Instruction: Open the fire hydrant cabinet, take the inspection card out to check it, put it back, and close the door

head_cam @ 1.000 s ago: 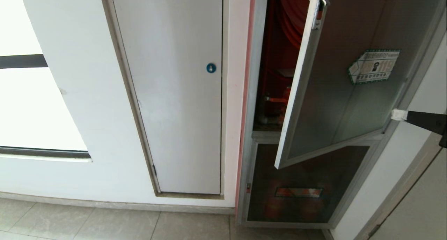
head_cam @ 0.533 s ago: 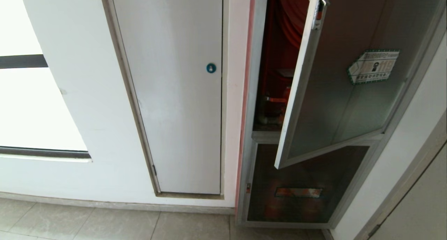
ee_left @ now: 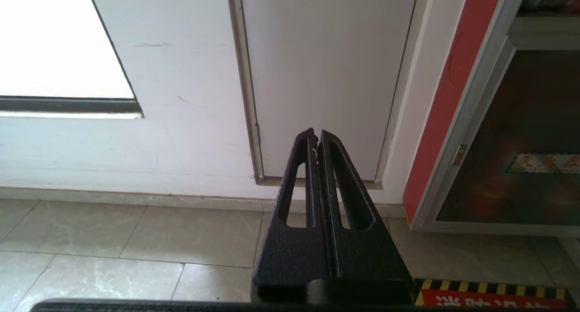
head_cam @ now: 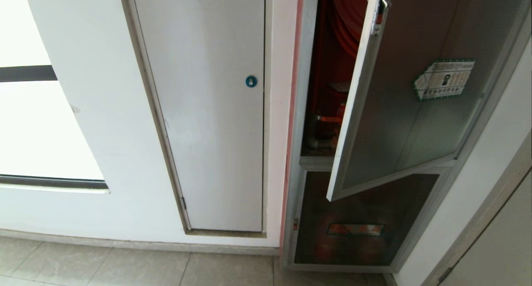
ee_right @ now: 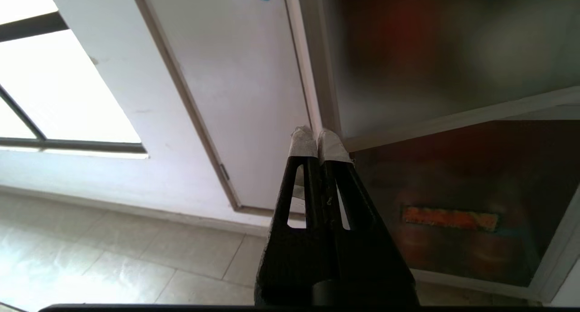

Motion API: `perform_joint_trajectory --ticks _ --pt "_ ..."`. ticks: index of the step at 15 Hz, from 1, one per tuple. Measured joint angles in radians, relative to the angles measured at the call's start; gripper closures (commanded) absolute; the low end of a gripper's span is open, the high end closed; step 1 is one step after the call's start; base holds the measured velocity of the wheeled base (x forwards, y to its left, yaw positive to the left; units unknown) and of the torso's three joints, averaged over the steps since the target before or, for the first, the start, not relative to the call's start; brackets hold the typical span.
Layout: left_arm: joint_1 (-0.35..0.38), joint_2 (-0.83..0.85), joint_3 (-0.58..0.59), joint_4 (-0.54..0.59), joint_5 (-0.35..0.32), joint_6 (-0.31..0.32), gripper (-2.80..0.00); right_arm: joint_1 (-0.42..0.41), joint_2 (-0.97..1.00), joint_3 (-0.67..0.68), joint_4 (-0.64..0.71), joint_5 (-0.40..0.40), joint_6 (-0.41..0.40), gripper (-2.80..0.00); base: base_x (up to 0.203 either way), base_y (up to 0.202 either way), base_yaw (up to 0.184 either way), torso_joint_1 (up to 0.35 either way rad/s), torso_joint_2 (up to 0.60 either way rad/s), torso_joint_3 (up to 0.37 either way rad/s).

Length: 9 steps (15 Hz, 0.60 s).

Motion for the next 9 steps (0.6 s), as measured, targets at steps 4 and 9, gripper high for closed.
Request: perform_joint_trajectory --ticks 4,9 --pt "0.0 0.0 0.0 0.0 0.0 0.0 0.0 -0.016 -0.168 0.131 0.003 -0.016 -0.028 0.0 0.0 0.0 0.0 0.0 0.0 0.0" --pt "0.0 0.0 0.0 0.0 0.0 0.0 0.0 -0.027 -0.338 0.31 -0.016 -0.112 -0.104 0.0 0.0 0.0 0.0 0.0 0.0 0.0"
